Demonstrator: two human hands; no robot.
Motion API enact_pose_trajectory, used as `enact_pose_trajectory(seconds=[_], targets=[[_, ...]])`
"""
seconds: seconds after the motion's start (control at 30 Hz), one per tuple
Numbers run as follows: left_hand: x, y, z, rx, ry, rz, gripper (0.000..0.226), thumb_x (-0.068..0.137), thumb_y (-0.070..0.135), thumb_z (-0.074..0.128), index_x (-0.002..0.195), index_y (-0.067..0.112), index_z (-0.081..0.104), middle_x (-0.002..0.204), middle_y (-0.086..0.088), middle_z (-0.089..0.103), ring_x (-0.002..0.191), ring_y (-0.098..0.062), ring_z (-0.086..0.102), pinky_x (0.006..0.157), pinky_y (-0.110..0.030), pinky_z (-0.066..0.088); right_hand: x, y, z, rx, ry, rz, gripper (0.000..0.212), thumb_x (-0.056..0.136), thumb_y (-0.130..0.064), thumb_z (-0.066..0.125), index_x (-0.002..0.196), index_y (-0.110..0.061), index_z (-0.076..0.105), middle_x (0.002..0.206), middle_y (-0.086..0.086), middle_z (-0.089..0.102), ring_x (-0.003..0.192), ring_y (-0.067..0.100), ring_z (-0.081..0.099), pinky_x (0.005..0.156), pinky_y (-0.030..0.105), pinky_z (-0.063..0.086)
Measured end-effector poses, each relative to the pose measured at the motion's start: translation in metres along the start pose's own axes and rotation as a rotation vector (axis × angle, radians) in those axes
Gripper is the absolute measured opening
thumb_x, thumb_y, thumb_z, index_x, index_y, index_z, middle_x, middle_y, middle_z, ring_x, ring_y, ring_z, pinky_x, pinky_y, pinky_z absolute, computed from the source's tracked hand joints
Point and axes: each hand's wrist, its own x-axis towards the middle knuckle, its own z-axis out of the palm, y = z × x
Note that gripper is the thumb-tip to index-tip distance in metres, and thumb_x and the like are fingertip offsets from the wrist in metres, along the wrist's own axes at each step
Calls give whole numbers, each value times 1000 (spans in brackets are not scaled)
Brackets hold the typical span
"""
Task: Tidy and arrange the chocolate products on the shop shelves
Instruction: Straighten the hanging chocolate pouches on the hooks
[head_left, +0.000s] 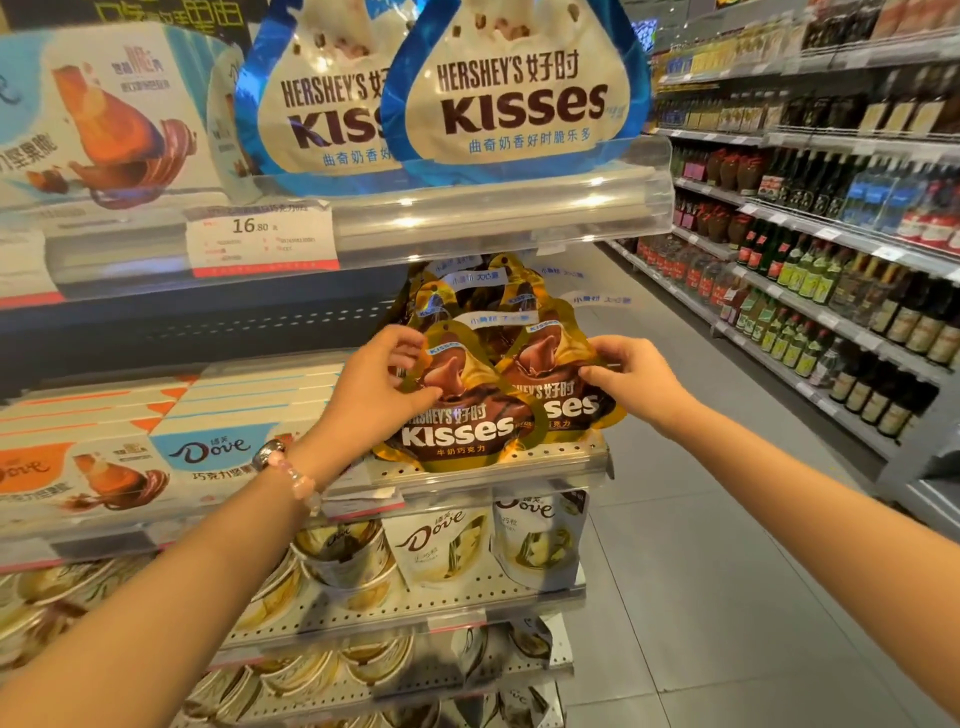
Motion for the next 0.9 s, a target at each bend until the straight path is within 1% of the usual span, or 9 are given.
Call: enact_pose_trajectory(seconds=[0.1, 0.2, 0.3, 0.43, 0.5, 0.6, 0.67, 0.77, 0.9], targets=[[-24, 2, -3, 10, 170, 118, 38, 73, 8, 74, 102, 23, 53, 102, 4, 56, 89, -3, 55, 71, -8, 42, -16, 11, 2, -76, 202, -91, 29, 88, -6, 57, 116, -12, 63, 114, 3, 63, 106, 14, 56, 85, 18, 44], [-50, 0, -3, -14, 246, 204, 28, 75, 2, 71, 93, 15, 55, 86, -4, 57, 76, -12, 54, 64, -16, 44, -42, 18, 5, -147, 379, -296, 24, 86, -1, 58, 108, -10, 63, 105, 0, 59, 98, 9, 53, 80, 3, 35], [-78, -9, 7, -89, 84, 161, 24, 75, 0, 71, 86, 17, 57, 72, 0, 56, 62, -7, 50, 55, -16, 43, -68, 24, 12, -161, 377, -440, 15, 84, 2, 61, 98, -4, 62, 95, 2, 58, 86, 7, 52, 76, 6, 39], [-106, -33, 28, -90, -216, -29, 27, 76, -12, 65, 66, 13, 61, 61, 3, 50, 54, -1, 49, 54, -12, 38, -101, 34, 28, -56, 137, -421, 9, 84, 0, 62, 85, -9, 62, 77, 0, 62, 69, 9, 56, 62, 15, 46], [-118, -49, 35, 31, -298, -36, 22, 76, -2, 69, 62, 14, 61, 61, 1, 54, 55, -2, 53, 52, -11, 40, -114, 47, 36, -45, 6, -322, 10, 86, -7, 62, 76, -10, 63, 66, 2, 61, 61, 14, 55, 55, 23, 46], [-130, -72, 46, 131, -254, -117, 11, 78, 13, 70, 71, 14, 62, 68, -3, 65, 64, -15, 61, 62, -31, 50, -122, 74, 49, -184, -133, -3, 23, 86, -31, 60, 70, -15, 65, 62, 4, 63, 60, 18, 59, 59, 37, 50], [-135, -86, 52, 176, -191, -162, 7, 81, 15, 68, 85, 11, 65, 80, -7, 66, 73, -23, 61, 69, -37, 50, -122, 94, 59, -315, -187, 191, 25, 87, -35, 60, 79, -13, 69, 73, 4, 69, 69, 19, 64, 70, 41, 56], [-138, -110, 62, 304, -82, -108, 32, 80, 17, 70, 109, 6, 60, 109, -7, 61, 102, -23, 54, 89, -33, 42, -115, 119, 73, -361, -125, 332, 31, 86, -35, 63, 103, -9, 67, 98, 8, 71, 84, 17, 63, 80, 35, 54], [-130, -129, 67, 248, 23, -171, 61, 76, 22, 75, 128, 9, 47, 128, -5, 52, 120, -23, 45, 102, -40, 37, -100, 143, 90, -236, -25, 512, 74, 78, -29, 74, 138, -6, 37, 135, 16, 49, 121, 29, 50, 96, 40, 46]])
